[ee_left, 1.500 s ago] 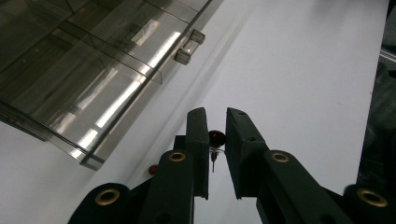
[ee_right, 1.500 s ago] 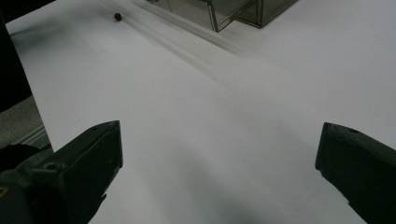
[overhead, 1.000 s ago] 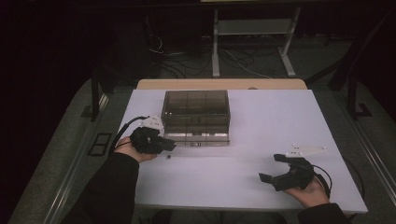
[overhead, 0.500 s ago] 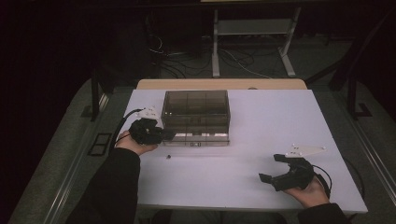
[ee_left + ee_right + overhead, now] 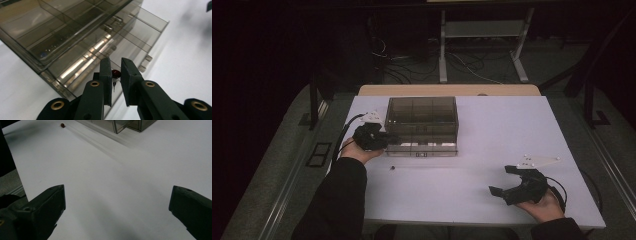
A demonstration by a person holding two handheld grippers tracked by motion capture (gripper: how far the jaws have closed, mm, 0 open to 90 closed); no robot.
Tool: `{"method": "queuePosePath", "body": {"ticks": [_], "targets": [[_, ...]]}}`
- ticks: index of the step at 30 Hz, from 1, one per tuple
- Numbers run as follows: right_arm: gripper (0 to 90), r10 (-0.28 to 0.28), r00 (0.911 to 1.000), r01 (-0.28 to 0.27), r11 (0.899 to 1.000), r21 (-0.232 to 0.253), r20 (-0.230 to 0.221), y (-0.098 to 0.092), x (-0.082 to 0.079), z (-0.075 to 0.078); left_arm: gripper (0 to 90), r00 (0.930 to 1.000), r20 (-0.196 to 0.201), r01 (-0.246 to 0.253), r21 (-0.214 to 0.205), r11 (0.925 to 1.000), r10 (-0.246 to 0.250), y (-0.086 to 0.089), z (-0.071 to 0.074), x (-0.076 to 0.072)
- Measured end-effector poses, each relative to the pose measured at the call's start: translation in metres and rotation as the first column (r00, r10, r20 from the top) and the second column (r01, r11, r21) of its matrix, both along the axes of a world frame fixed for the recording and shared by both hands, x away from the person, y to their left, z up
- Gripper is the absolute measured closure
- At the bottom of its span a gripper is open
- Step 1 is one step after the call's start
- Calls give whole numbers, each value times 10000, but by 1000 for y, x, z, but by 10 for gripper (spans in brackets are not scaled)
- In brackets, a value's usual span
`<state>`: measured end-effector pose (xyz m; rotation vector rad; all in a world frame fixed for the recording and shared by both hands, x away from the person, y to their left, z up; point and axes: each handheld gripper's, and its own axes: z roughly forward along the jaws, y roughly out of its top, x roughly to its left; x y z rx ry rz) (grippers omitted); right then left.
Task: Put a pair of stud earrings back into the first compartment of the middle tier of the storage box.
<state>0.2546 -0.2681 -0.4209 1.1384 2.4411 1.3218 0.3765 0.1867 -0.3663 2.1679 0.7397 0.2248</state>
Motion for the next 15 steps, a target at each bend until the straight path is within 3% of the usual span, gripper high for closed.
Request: {"method": "queuePosePath", "body": {"ticks": [6,15], "targets": [[3,44,10000,-44,10000,-31,-14,1,1,0,784,9997,28,-235,-31,9997,235,-1,-9,7],[3,147,9999,-148,9998,-154,-69,2,2,-1,784,9988,-71,-475,402,9981,478,-5,-22,12]]}}
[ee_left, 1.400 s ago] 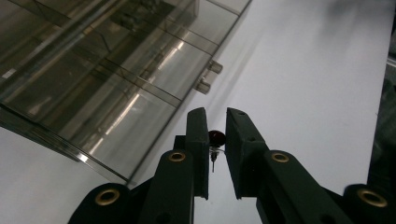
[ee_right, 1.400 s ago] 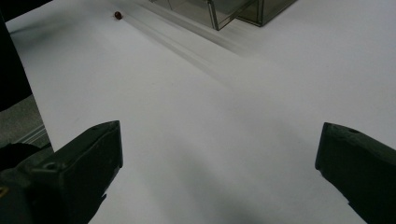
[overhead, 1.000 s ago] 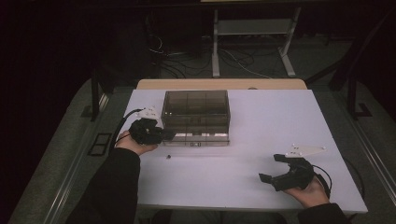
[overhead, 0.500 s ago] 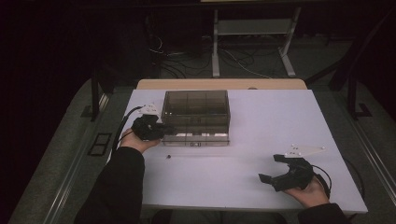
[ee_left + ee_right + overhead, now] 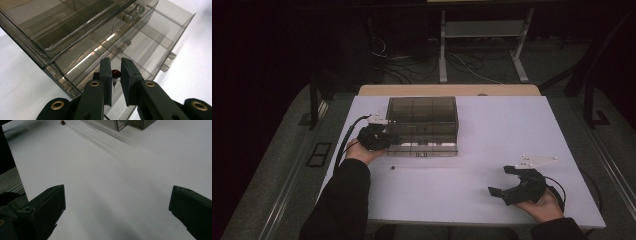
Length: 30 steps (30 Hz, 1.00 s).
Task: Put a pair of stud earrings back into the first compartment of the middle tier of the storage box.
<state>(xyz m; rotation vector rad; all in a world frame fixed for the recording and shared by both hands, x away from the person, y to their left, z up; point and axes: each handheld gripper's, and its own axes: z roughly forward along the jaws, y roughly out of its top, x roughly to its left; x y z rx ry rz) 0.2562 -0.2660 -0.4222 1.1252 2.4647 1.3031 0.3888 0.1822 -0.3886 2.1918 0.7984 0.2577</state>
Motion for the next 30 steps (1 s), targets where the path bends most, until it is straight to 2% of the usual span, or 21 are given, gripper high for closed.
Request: {"method": "queuePosePath", "body": {"ticks": [6,11,14,15,16,20,26,30], "targets": [[3,29,10000,-29,10000,-32,-47,0,0,0,782,9998,-175,-25,326,9995,31,-2,-5,3],[3,72,10000,-73,10000,-46,-50,0,0,0,766,9996,-276,-64,423,9991,75,-2,-7,5],[3,109,9999,-110,9999,-49,-71,1,0,-1,717,9995,-282,-100,354,9993,110,-1,-6,5],[3,111,9999,-112,9999,-50,-71,1,0,-1,705,9994,-273,-202,200,9996,208,-1,-5,5],[3,104,9999,-104,9999,-49,-73,1,0,-1,681,9996,-229,-160,233,9996,165,0,-4,5],[3,83,9999,-83,9999,-55,-91,0,0,-1,584,9993,-276,-249,-61,9997,247,4,1,3],[2,74,9999,-74,10000,-48,-84,0,0,-1,442,9997,-229,-59,-191,9998,55,8,10,-3],[3,64,10000,-64,10000,-19,-76,0,-1,-1,402,9999,-157,-2,-312,9995,-3,10,15,-9]]}}
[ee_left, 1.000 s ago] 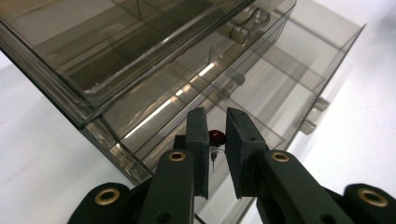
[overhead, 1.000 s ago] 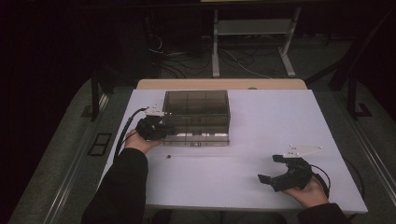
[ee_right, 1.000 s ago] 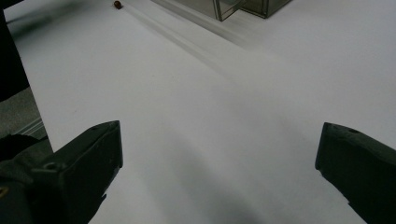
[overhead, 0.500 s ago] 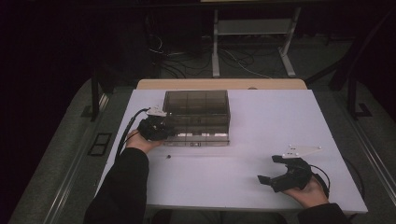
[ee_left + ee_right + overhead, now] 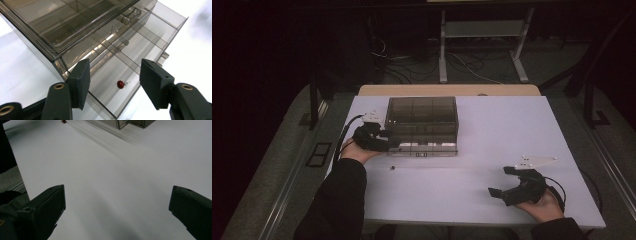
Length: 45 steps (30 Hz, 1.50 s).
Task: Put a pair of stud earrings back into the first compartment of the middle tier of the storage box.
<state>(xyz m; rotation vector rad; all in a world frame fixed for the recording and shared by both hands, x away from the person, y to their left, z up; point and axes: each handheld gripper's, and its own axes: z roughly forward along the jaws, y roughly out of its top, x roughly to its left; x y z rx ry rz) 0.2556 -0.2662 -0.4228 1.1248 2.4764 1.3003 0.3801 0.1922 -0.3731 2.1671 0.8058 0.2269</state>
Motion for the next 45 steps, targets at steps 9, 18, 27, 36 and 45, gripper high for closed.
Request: {"method": "queuePosePath", "body": {"ticks": [9,18,27,36,45], "targets": [[3,-30,10000,29,10000,44,47,0,0,0,246,9999,60,-130,-486,9987,134,5,11,-12],[3,-54,10000,54,10000,51,38,-1,0,1,104,9994,169,-301,-822,9962,316,7,16,-25],[3,-129,9999,129,9998,164,20,-2,-1,1,0,9987,285,-404,-930,9948,432,8,10,-40],[3,-190,9998,187,9995,270,117,-3,-1,2,0,9975,456,-488,-1178,9918,545,11,0,-52],[3,-188,9998,186,9995,247,103,-2,-1,2,0,9974,466,-496,-1262,9908,559,11,-11,-59]]}}
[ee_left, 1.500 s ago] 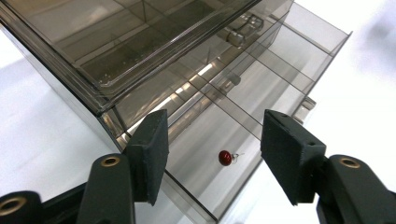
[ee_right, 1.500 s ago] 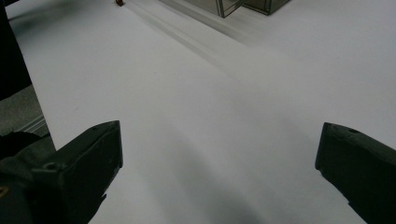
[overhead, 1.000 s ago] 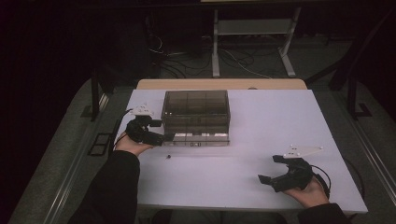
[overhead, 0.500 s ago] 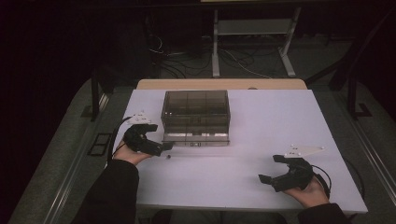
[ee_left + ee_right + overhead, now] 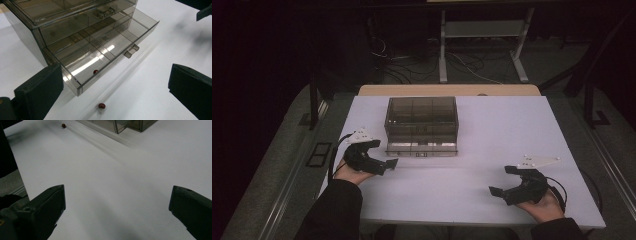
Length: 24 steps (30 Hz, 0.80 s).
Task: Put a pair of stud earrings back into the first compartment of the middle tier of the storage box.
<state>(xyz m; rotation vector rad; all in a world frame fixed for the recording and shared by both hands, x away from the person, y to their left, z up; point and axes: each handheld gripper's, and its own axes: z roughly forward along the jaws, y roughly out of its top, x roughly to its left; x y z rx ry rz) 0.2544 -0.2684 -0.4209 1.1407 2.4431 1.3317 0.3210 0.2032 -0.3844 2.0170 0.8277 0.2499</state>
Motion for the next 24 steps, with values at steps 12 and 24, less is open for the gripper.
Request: {"method": "queuePosePath", "body": {"ticks": [12,24], "targets": [[3,22,10000,-22,10000,-19,-68,1,0,0,0,9994,-301,162,173,9997,-156,-3,-20,-4],[3,41,10000,-42,10000,-22,-70,1,0,-1,1,9985,-533,133,354,9993,-114,-2,-32,-3]]}}
